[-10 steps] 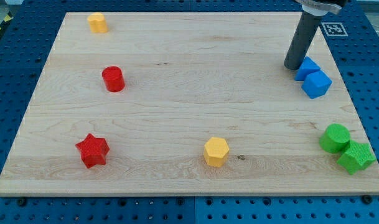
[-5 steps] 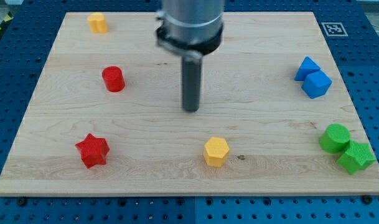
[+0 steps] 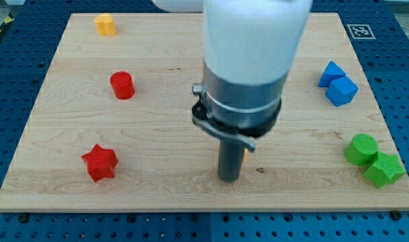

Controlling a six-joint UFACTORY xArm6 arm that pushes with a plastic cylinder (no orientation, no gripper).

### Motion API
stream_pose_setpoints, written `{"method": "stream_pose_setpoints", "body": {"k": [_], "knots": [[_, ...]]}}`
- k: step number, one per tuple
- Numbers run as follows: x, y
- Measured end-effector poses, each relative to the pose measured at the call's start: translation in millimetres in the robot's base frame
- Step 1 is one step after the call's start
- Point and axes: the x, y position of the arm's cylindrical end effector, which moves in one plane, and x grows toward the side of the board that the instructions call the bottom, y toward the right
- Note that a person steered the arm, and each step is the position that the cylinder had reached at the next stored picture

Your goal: Push yellow hexagon to the top center

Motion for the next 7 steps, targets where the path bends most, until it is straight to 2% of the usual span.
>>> {"method": "stream_pose_setpoints", "body": {"k": [1, 3, 5, 7], "knots": [[-6, -1], [11, 14], [-50, 15], [-40, 16]]}}
